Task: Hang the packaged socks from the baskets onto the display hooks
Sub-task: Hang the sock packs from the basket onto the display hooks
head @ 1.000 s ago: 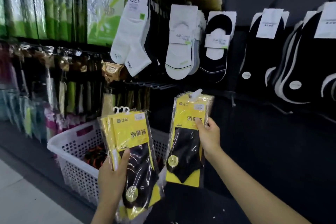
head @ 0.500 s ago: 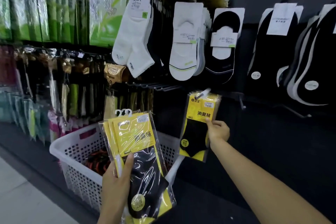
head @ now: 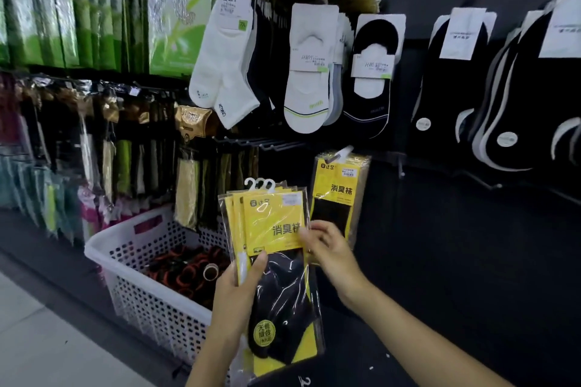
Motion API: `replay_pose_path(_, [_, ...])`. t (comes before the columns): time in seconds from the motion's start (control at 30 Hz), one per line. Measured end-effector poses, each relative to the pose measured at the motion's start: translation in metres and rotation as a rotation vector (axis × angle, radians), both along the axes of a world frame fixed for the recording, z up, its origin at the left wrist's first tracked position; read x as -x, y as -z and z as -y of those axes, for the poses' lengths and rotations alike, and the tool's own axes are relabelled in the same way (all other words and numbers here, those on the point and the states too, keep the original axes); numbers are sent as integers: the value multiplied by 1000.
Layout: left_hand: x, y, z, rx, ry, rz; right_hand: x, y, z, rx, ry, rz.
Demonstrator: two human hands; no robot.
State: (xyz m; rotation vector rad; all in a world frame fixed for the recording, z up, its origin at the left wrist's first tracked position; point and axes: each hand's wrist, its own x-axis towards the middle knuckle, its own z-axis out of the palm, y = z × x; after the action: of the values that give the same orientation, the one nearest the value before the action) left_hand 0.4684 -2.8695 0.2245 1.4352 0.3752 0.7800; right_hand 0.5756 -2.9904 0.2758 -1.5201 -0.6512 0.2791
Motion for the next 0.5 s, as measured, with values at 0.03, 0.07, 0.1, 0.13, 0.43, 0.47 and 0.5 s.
replay_pose_path(0.03, [-1,0,2,-4,4,-14,5,0,-1,-1,-16,17])
replay_pose_path(0.07, [-1,-1,4,2,7,-21,8,0,-1,-23,-6,22])
replay_pose_path(0.1, [0,-3,6,-2,0,-19,10,0,0,-50,11,11])
replay_pose_path(0.13, [1,-4,8,-18,-19,-20,11,-1,2,-67,25,-4])
replay_pose_path(0.43, [13,-5,-11,-176,-224,-4,-22,-1,31,-155,234,-159])
replay_pose_path(0.47, [14,-5,-13,-157,-235,-1,-28,-4,34,-172,281,-148])
replay_pose_path(0.5, [16,-5,-15,-139,-244,-1,-33,-7,36,-181,326,-133])
